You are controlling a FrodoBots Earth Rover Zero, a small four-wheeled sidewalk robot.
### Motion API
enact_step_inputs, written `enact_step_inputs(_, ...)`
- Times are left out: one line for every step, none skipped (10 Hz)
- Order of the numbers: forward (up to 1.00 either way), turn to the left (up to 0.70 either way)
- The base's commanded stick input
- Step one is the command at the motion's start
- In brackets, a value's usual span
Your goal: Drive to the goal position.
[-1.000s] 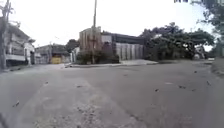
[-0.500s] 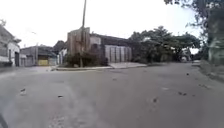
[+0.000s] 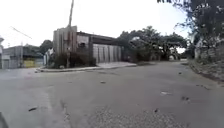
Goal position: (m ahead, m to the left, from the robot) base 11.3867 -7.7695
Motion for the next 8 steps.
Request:
enact_step_inputs(0.85,-0.34)
enact_step_inputs(0.85,-0.34)
enact_step_inputs(0.85,-0.34)
enact_step_inputs(0.85,-0.34)
enact_step_inputs(0.85,-0.34)
enact_step_inputs(0.85,-0.34)
enact_step_inputs(0.85,-0.34)
enact_step_inputs(0.85,-0.34)
